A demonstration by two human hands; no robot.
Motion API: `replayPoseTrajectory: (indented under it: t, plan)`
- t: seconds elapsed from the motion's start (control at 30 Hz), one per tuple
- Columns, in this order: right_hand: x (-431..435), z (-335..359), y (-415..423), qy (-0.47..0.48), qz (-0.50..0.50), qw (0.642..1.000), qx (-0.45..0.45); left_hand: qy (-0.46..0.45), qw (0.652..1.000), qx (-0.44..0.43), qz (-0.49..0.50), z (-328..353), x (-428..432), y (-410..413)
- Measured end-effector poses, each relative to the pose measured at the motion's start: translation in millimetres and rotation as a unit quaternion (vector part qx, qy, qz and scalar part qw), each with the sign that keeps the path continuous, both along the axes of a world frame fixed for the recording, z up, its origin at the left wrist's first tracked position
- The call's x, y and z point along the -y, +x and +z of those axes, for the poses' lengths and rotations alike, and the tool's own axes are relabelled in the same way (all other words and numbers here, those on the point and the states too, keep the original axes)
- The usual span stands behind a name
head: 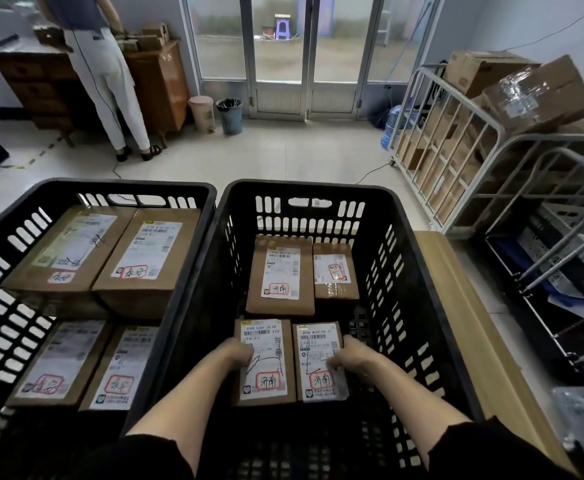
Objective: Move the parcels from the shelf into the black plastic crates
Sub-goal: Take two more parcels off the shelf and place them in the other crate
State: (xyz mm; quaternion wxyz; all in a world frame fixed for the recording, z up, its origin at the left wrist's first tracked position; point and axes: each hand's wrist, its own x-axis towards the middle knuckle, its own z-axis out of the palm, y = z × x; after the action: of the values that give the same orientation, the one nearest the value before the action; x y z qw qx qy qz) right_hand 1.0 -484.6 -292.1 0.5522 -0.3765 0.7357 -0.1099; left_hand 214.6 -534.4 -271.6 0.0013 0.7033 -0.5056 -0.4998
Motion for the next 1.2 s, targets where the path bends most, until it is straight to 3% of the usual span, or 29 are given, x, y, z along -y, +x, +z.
replayPoseTrajectory:
  t: [0.23, 0.47, 0.6, 0.7, 0.77, 0.83, 1.2]
  plan:
    - [1.1, -12.8, 10.1, -0.033, -0.065, 0.997, -0.013, -0.001, 1.0, 0.003, 0.023, -8.0, 12.5, -2.0]
    - [-2.9, -13.4, 9.6, -0.047, -0.045, 0.997, -0.029, -0.028, 0.999, 0.045, 0.005, -5.2, 7.9, -3.6]
    - [-5.1, -3.4, 13.0, -0.084, 0.059, 0.979, -0.173, -0.08, 0.989, 0.092, -0.088, -1.4, 1.2, -4.5]
    - [-9.1, 3.3, 16.0, -0.143, 0.219, 0.913, -0.315, -0.137, 0.936, 0.171, -0.276, 8.1, -5.2, -7.3]
    - [-11.4, 4.5, 18.9, -0.177, 0.309, 0.875, -0.327, -0.168, 0.874, 0.222, -0.398, 13.1, -8.1, -8.4]
    - [-12.4, 2.0, 21.2, -0.197, 0.364, 0.855, -0.314, -0.166, 0.836, 0.244, -0.463, 14.1, -9.6, -8.1]
    - [-7.3, -11.3, 18.3, -0.176, 0.388, 0.864, -0.27, -0.131, 0.829, 0.252, -0.481, 6.9, -8.3, -3.5]
